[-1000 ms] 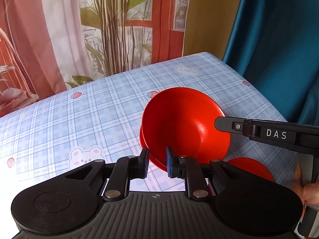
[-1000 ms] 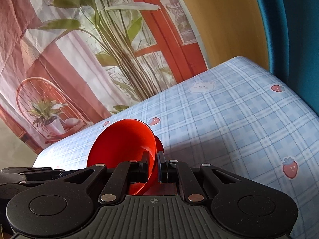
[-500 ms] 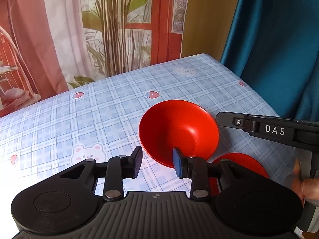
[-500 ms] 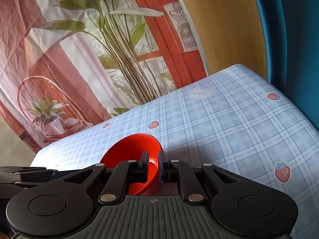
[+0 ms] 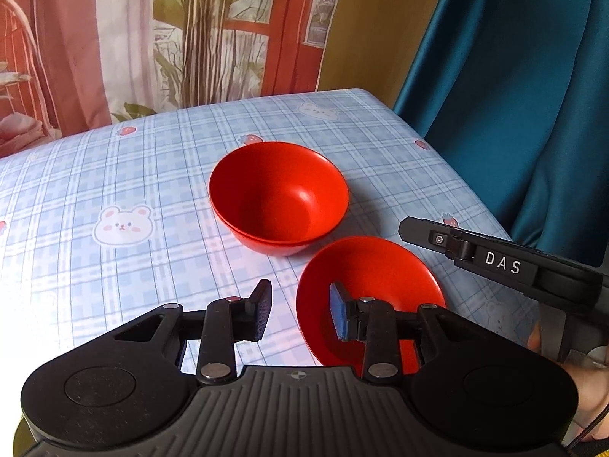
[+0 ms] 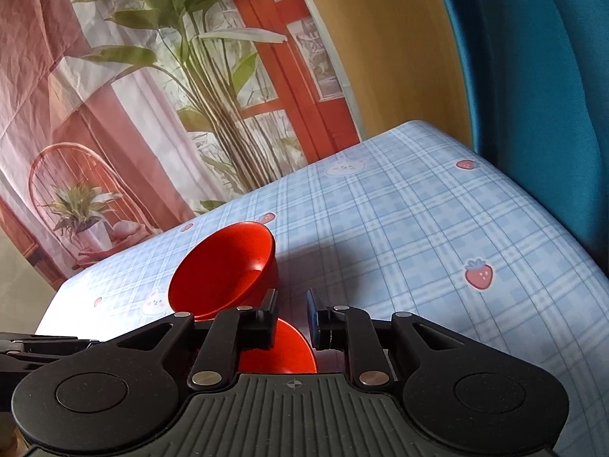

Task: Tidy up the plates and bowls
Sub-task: 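Lower the held red bowl into the other red bowl with both grippers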

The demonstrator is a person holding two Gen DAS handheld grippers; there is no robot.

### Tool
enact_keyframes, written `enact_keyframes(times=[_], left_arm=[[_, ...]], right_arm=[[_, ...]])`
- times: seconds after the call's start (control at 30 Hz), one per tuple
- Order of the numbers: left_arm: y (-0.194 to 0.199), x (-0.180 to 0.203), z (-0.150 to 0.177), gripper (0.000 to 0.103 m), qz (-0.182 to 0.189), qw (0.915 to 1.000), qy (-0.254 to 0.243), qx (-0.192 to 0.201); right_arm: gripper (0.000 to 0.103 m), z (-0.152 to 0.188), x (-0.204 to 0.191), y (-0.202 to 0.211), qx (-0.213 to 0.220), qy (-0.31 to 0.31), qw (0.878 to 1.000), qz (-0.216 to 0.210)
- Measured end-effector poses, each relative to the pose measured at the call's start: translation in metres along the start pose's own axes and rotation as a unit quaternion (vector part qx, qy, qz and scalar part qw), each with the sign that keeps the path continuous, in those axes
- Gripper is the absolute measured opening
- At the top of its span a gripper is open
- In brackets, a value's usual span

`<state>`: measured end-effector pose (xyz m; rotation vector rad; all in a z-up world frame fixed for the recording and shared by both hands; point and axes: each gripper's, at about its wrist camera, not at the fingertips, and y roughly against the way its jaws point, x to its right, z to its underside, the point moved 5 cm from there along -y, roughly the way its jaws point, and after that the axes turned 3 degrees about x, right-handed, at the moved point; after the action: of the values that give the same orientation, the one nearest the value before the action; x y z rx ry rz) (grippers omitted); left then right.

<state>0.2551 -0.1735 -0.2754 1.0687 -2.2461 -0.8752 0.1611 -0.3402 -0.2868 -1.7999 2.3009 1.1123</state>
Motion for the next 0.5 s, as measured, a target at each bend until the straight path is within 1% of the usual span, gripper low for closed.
enact_keyframes(times=[0.1,0.27,0.4,0.5], left_arm=[[-0.001,0.002,0.008,0.035,0.002,0.9999,0.009,-0.005],[-0.001,0.003,0.022,0.035,0.016,0.9991,0.038,-0.012],[-0.005,0.004,0.031,0.035,0.022,0.9987,0.044,-0.017],[-0.004,0.005,0.036,0.032,0.025,0.9983,0.050,-0.018]], right_arm=[[0.017,0.005,0.005,0.005,-0.009,0.002,1.000,0.003],[0.017,0.013,0.012,0.015,-0.016,-0.003,1.000,0.004],[0.017,0.022,0.015,0.019,-0.030,-0.001,1.000,0.005],[0.017,0.026,0.016,0.019,-0.038,-0.001,0.999,0.006]])
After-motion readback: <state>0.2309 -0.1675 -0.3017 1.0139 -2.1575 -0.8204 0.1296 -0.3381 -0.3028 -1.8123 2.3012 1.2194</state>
